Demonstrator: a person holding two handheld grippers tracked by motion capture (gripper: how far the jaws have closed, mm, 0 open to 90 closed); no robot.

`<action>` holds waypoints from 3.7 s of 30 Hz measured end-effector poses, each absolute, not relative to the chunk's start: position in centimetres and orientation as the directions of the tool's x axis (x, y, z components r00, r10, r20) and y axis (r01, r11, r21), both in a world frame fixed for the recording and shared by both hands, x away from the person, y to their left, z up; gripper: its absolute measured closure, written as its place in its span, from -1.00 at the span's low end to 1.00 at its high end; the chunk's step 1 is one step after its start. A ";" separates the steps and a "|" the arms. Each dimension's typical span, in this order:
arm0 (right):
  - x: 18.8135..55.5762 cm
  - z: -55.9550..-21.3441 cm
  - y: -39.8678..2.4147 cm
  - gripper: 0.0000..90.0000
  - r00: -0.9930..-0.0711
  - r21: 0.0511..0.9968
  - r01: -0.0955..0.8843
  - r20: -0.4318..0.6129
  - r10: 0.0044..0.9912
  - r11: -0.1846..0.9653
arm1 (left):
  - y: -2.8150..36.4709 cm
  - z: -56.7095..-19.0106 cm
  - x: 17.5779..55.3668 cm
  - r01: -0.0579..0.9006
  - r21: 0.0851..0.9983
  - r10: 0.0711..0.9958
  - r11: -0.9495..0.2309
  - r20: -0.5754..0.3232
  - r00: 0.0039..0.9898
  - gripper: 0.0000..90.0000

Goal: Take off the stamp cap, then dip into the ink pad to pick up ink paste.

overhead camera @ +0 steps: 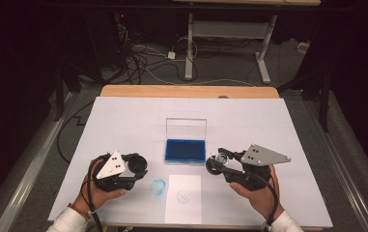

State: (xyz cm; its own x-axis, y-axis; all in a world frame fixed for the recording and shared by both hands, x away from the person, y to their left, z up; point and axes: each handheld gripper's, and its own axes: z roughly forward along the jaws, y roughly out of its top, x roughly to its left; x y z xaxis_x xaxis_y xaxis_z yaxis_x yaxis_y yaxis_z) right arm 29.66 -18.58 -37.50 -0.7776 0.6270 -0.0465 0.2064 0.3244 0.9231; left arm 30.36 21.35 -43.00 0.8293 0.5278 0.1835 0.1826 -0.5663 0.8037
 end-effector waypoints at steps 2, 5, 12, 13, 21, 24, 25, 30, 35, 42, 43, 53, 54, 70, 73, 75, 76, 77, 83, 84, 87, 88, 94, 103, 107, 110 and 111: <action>29.6 -37.4 -18.8 0.28 -0.774 0.922 0.210 -0.046 0.631 0.324 | 21.6 -43.0 30.1 0.183 0.803 0.530 -0.567 0.185 0.828 -0.19; 29.7 -37.4 -19.2 0.28 -0.770 0.921 0.207 -0.054 0.636 0.330 | 21.9 -43.2 29.7 0.184 0.796 0.536 -0.577 0.199 0.821 -0.19; 29.9 -37.8 -19.8 0.28 -0.767 0.913 0.219 -0.057 0.639 0.344 | 22.8 -43.6 29.1 0.204 0.798 0.553 -0.568 0.186 0.812 -0.19; 29.9 -37.8 -19.8 0.28 -0.767 0.912 0.220 -0.058 0.639 0.345 | 22.8 -43.7 29.0 0.206 0.798 0.553 -0.566 0.183 0.813 -0.19; 30.3 -37.8 -19.5 0.28 -0.773 0.910 0.214 -0.065 0.631 0.356 | 23.7 -44.3 28.0 0.216 0.799 0.565 -0.562 0.179 0.805 -0.19; 30.4 -37.8 -19.3 0.28 -0.775 0.910 0.212 -0.066 0.629 0.357 | 24.0 -44.5 27.7 0.220 0.795 0.567 -0.566 0.181 0.804 -0.19; 30.5 -37.8 -19.3 0.28 -0.776 0.910 0.211 -0.066 0.628 0.356 | 24.1 -44.5 27.6 0.223 0.793 0.567 -0.567 0.180 0.804 -0.19; 30.9 -37.9 -19.1 0.28 -0.775 0.909 0.214 -0.065 0.628 0.357 | 24.5 -44.8 27.5 0.235 0.788 0.573 -0.569 0.174 0.801 -0.19; 31.4 -38.2 -18.8 0.28 -0.775 0.903 0.225 -0.062 0.629 0.366 | 24.6 -45.0 27.9 0.244 0.791 0.578 -0.561 0.163 0.800 -0.19; 32.3 -38.5 -18.1 0.28 -0.769 0.896 0.234 -0.066 0.635 0.377 | 24.7 -45.2 28.1 0.248 0.793 0.577 -0.557 0.154 0.802 -0.19; 32.4 -38.6 -18.0 0.28 -0.771 0.895 0.234 -0.066 0.633 0.379 | 24.7 -45.1 28.1 0.249 0.794 0.579 -0.554 0.153 0.801 -0.19; 33.3 -38.7 -17.2 0.28 -0.773 0.890 0.239 -0.068 0.631 0.389 | 24.6 -45.3 28.0 0.257 0.792 0.580 -0.553 0.145 0.801 -0.19; 33.3 -38.7 -17.2 0.28 -0.772 0.890 0.239 -0.070 0.632 0.389 | 24.6 -45.3 28.1 0.257 0.792 0.579 -0.554 0.144 0.802 -0.19; 33.9 -38.6 -16.7 0.28 -0.772 0.890 0.233 -0.076 0.632 0.392 | 24.7 -45.5 28.1 0.268 0.790 0.576 -0.551 0.128 0.807 -0.19; 34.0 -38.7 -16.5 0.28 -0.771 0.887 0.235 -0.079 0.632 0.397 | 24.6 -45.5 28.1 0.266 0.789 0.575 -0.553 0.130 0.808 -0.19; 34.1 -38.8 -16.4 0.28 -0.772 0.886 0.234 -0.081 0.631 0.400 | 24.5 -45.5 28.1 0.264 0.785 0.570 -0.560 0.134 0.811 -0.19; 34.1 -38.8 -16.4 0.28 -0.772 0.885 0.235 -0.082 0.631 0.402 | 24.5 -45.5 28.1 0.263 0.786 0.570 -0.559 0.134 0.811 -0.19; 34.2 -38.8 -16.4 0.28 -0.772 0.886 0.236 -0.079 0.631 0.399 | 24.5 -45.5 28.1 0.264 0.787 0.571 -0.557 0.132 0.810 -0.19; 34.9 -38.7 -16.0 0.28 -0.771 0.882 0.236 -0.086 0.631 0.409 | 24.5 -45.6 28.2 0.271 0.786 0.574 -0.555 0.126 0.809 -0.19; 35.0 -38.6 -15.8 0.28 -0.773 0.881 0.236 -0.086 0.629 0.410 | 24.5 -45.6 28.2 0.271 0.785 0.574 -0.556 0.127 0.809 -0.19; 35.5 -38.4 -15.4 0.28 -0.773 0.880 0.232 -0.091 0.628 0.414 | 24.3 -45.6 28.3 0.270 0.783 0.571 -0.560 0.128 0.811 -0.19; 35.7 -38.3 -15.3 0.28 -0.773 0.880 0.235 -0.089 0.628 0.414 | 24.3 -45.7 28.3 0.272 0.781 0.570 -0.563 0.129 0.811 -0.19; 37.4 -38.8 -13.8 0.28 -0.777 0.874 0.253 -0.073 0.625 0.415 | 24.1 -45.6 28.2 0.267 0.780 0.569 -0.567 0.136 0.811 -0.19; 38.9 -39.9 -11.2 0.28 -0.790 0.850 0.271 -0.071 0.609 0.451 | 24.1 -45.6 28.2 0.266 0.782 0.570 -0.563 0.135 0.811 -0.19; 39.6 -40.5 -10.0 0.28 -0.795 0.844 0.277 -0.068 0.603 0.460 | 24.1 -45.5 28.2 0.262 0.783 0.568 -0.564 0.137 0.812 -0.19; 40.1 -41.0 -8.9 0.28 -0.798 0.838 0.279 -0.069 0.598 0.469 | 24.1 -45.4 28.2 0.262 0.785 0.568 -0.562 0.135 0.812 -0.19; 40.2 -41.2 -8.6 0.28 -0.801 0.835 0.281 -0.067 0.595 0.472 | 24.1 -45.5 28.2 0.263 0.784 0.568 -0.562 0.135 0.812 -0.19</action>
State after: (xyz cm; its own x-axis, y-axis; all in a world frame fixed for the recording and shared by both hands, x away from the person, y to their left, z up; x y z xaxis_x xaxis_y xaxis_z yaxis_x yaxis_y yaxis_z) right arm 40.23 -8.56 -41.23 -0.8012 0.5947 -0.0667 0.2810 0.4722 0.8355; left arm 28.19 24.12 -45.46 0.8122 0.5675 0.1349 0.2626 -0.5621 0.7843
